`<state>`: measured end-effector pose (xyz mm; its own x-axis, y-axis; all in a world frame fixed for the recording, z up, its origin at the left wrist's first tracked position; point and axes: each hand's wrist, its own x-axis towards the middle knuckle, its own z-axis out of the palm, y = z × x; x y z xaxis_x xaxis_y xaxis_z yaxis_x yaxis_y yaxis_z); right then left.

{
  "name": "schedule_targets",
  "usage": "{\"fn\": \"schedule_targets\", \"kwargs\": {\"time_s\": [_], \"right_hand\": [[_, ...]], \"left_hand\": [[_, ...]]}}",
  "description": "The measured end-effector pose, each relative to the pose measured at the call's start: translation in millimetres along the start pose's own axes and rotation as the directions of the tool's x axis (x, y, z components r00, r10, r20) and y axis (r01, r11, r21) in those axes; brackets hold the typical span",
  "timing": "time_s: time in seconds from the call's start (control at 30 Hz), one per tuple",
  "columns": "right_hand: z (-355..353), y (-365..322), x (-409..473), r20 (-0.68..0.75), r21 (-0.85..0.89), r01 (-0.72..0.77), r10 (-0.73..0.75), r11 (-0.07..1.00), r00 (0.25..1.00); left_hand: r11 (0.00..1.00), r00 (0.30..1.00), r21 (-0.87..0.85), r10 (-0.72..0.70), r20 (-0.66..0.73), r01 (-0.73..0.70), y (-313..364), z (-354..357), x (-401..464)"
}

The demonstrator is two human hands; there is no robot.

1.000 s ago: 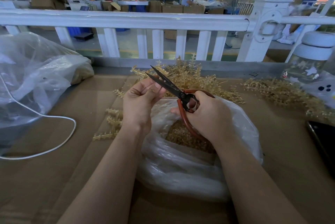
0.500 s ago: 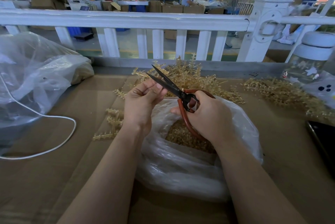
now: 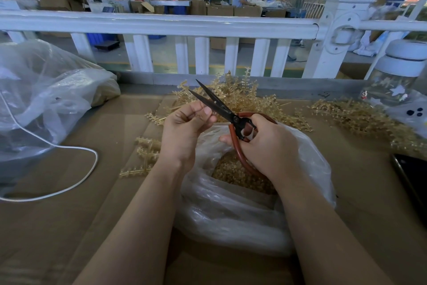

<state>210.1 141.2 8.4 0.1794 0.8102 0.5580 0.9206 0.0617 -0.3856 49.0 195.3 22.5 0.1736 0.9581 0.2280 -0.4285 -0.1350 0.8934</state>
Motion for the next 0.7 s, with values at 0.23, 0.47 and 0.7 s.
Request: {"fn": "schedule_targets", "kwargs": {"time_s": [0.23,0.47,0.7], "right_hand": [[0.8,-1.5,0.0,-0.058,0.02,0.006,-0.005,1.0,0.998],[1.3,0.5,1.1,-0.02,0.019,-0.018,0.018,1.0,1.0],[-0.4,-0.5,0.5,0.022,0.044,-0.013,0.012,0.999,1.0]], "left_hand": [[1.0,1.0,-0.021,0.003,-0.012,-0.003,1.0,0.8,-1.4],[0.999,1.0,0.018,0.028,-0.003,-0.028,-0.3,1.7,-0.9],[0.975,0.991,0.186,0.106,0.078,-0.119,-4.3,3.1,-0.4]]}}
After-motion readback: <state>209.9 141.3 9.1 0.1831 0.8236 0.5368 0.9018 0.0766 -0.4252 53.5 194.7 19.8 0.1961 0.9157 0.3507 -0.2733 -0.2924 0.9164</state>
